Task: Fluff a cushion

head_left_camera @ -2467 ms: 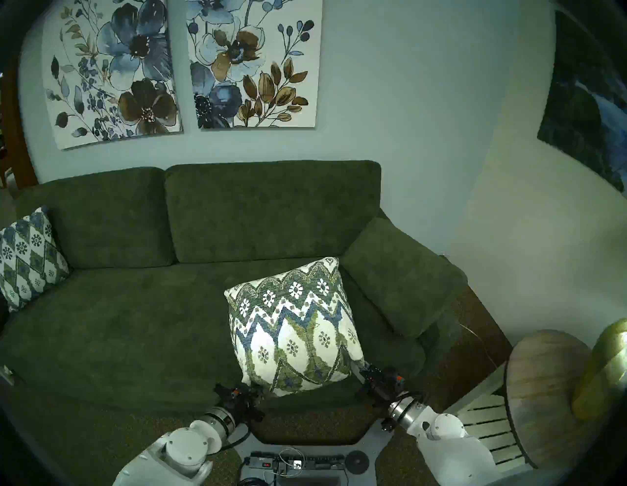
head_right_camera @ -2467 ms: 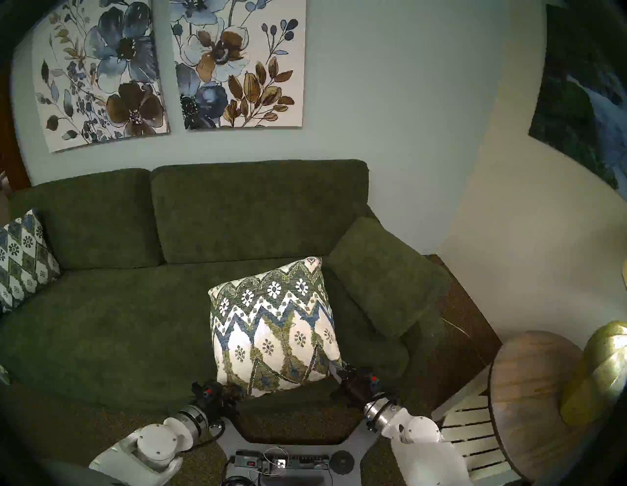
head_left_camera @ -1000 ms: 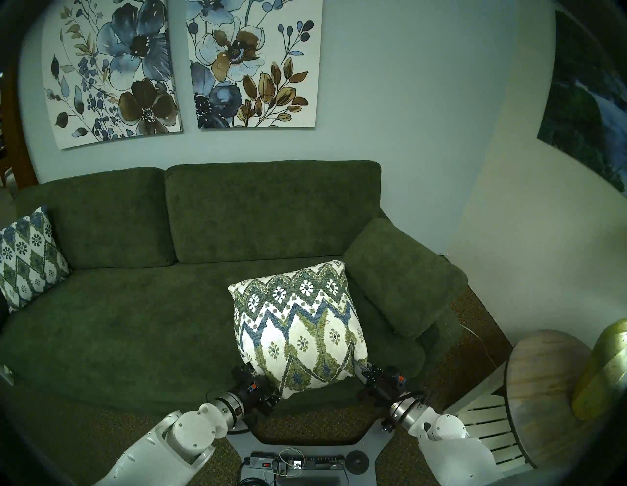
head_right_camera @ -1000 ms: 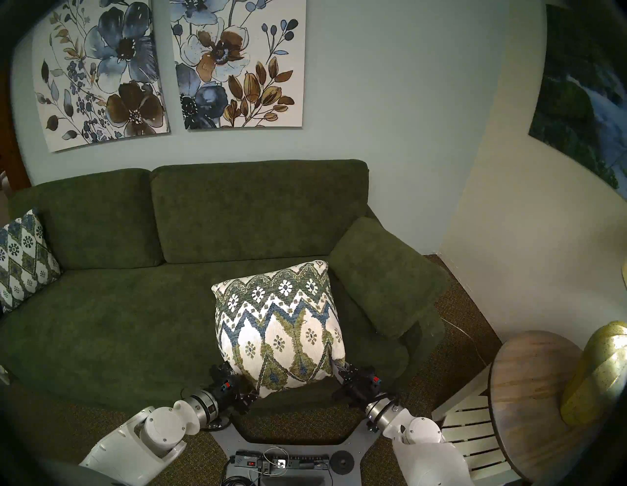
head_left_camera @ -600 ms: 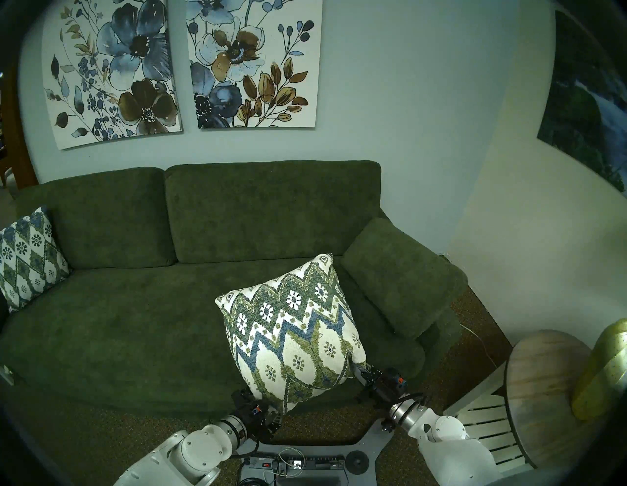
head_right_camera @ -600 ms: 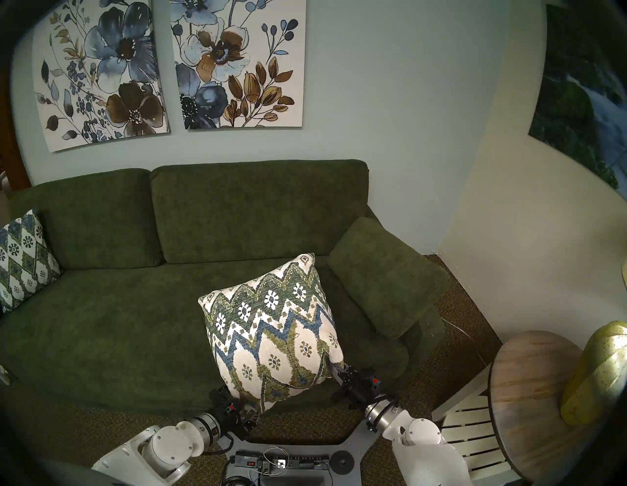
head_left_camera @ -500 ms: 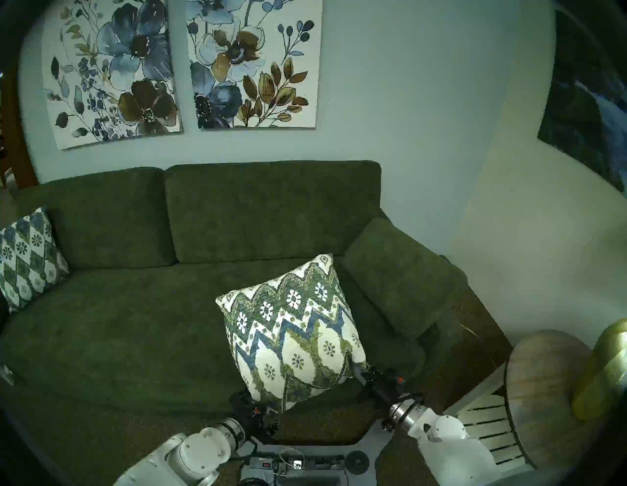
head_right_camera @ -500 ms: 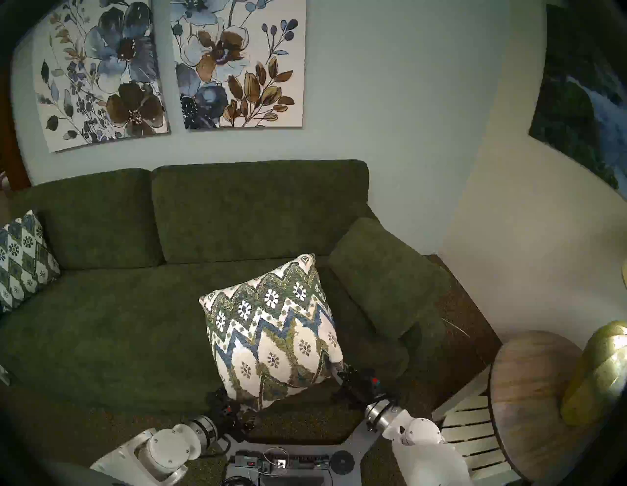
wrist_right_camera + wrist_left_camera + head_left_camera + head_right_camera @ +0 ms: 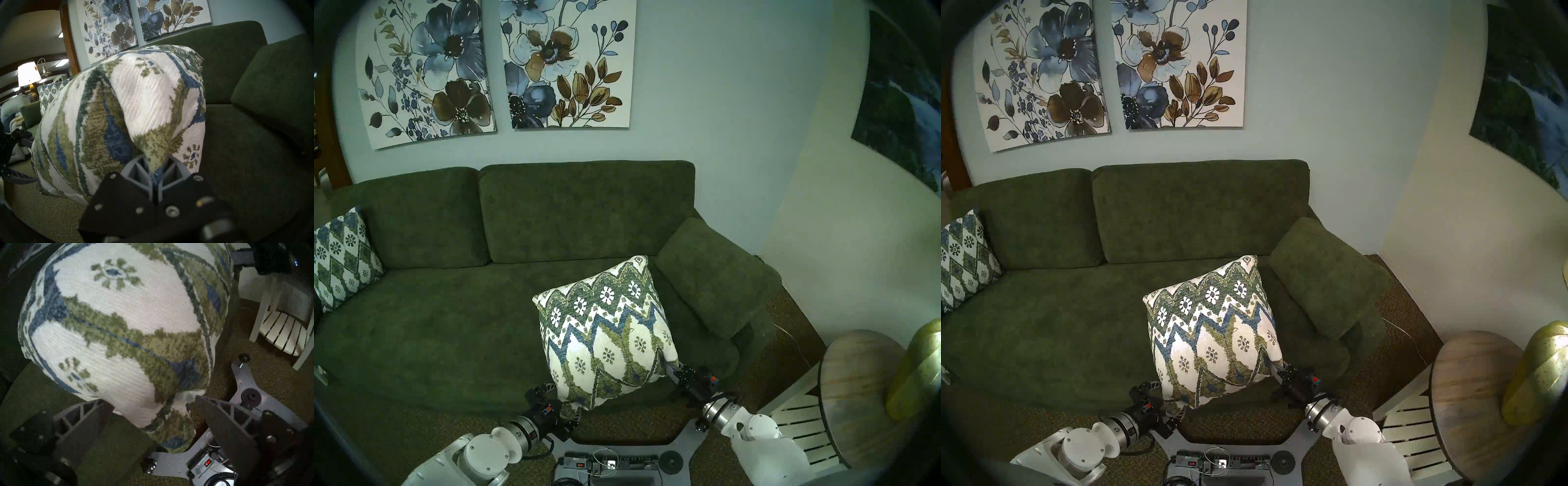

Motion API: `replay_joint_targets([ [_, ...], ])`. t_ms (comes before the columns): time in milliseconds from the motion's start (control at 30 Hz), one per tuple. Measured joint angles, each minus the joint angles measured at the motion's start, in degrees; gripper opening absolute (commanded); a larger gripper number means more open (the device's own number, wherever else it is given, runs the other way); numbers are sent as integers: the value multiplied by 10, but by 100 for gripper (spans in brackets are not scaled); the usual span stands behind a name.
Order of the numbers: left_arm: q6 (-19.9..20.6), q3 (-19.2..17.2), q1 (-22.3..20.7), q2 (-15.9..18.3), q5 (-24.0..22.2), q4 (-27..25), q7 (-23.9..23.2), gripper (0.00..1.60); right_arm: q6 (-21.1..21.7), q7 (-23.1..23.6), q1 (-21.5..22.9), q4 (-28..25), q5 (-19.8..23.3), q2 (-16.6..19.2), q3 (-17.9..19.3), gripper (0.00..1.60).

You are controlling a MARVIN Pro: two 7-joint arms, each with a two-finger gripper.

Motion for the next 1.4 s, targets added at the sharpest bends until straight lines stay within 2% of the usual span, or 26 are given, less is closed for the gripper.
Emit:
replay_joint_targets([
  [133, -27, -9, 13, 5, -33, -5, -17, 160, 0, 0, 0, 0, 0, 0, 0, 0],
  [267, -34, -4, 11, 4, -45, 5, -27, 160, 0, -1, 1, 0, 0, 0, 0, 0],
  [467, -46, 16, -10, -8, -53, 74, -42, 160, 0, 0, 0, 0, 0, 0, 0, 0],
  [600, -48, 27, -34, -17, -41, 128, -42, 160, 0, 0, 1, 0, 0, 0, -1, 0],
  [733, -56, 25, -51, -22, -35, 160, -37, 160, 0, 0, 1, 0, 0, 0, -1, 0],
  [967, -67, 9, -68, -22, -32, 138, -28, 160, 0, 0, 1, 0, 0, 0, -1, 0],
  [1100, -68, 6, -73, -22, -39, 102, -31, 160, 0, 0, 1, 0, 0, 0, -1, 0],
  [1300, -53, 3, -69, -21, -52, 72, -42, 160, 0, -1, 3, 0, 1, 1, 0, 0],
  [1400, -47, 4, -70, -21, -57, 73, -47, 160, 0, -1, 3, 0, 1, 1, 0, 0],
])
